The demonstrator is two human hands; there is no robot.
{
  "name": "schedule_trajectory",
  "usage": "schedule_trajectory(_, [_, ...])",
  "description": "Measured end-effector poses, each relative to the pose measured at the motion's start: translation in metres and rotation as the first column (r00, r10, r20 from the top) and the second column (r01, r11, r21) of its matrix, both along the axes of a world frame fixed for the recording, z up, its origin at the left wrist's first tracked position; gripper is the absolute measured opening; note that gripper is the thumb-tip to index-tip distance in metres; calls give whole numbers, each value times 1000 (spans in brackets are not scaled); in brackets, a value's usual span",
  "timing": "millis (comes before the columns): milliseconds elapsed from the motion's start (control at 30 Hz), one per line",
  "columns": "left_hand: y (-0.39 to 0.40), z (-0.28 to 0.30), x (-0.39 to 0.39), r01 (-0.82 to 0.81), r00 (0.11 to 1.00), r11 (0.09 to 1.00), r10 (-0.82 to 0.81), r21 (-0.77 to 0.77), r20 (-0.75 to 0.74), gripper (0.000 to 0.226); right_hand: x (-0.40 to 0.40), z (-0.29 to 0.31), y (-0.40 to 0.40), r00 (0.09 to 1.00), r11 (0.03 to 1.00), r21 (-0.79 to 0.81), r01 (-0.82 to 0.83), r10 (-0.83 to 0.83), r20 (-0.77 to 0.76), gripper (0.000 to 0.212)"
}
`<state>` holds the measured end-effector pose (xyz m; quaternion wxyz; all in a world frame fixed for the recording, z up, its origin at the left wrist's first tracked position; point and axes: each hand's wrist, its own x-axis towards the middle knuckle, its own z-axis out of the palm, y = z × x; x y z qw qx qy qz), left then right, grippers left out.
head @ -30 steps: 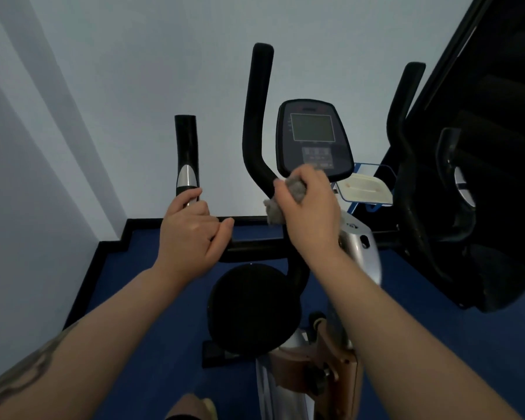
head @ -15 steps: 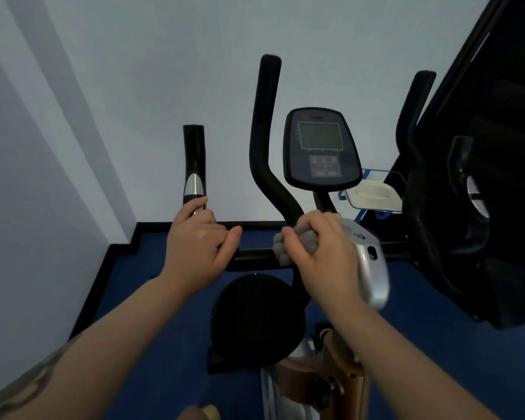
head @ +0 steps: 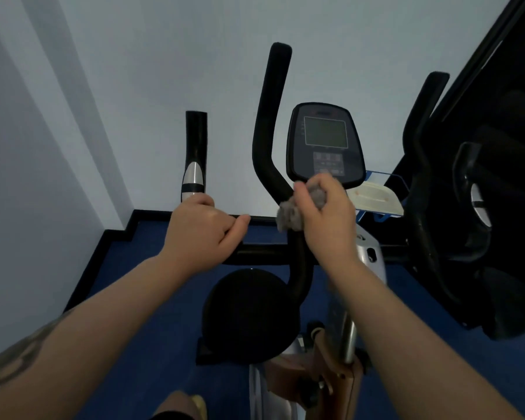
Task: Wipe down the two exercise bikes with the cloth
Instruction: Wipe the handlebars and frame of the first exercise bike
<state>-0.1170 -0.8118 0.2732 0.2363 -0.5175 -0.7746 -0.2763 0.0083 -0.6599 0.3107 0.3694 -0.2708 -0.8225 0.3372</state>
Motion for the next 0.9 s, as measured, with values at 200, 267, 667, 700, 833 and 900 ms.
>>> schedule_trajectory(200, [-1,-2,-1,19,1000,1000,-19,11,-2,61,30,-21,-27,1000,999,-49,-14,13,-9,24])
schedule_trajectory(267, [-1,-4,-2,21,1000,999,-20,34,-13,60,37,-20,-27,998,998,22,-53,52,34,24])
schedule_trajectory(667, [2,-5,-4,18,1000,998,-17,52,-24,60,56,-6,-8,978,978,6,206,-206,36,23])
schedule_trajectory(700, [2,-5,-3,21,999,998,-19,59,-31,60,58,-4,-3,967,967,18,253,-254,39,21])
schedule_trajectory(833, [0,-4,-3,15,1000,997,-14,72,-14,58,59,-17,-25,929,975,135,179,-213,304,23])
schedule_trajectory(900, [0,-4,-3,15,1000,997,-14,81,-9,58,61,-24,-37,951,985,17,174,-172,255,23])
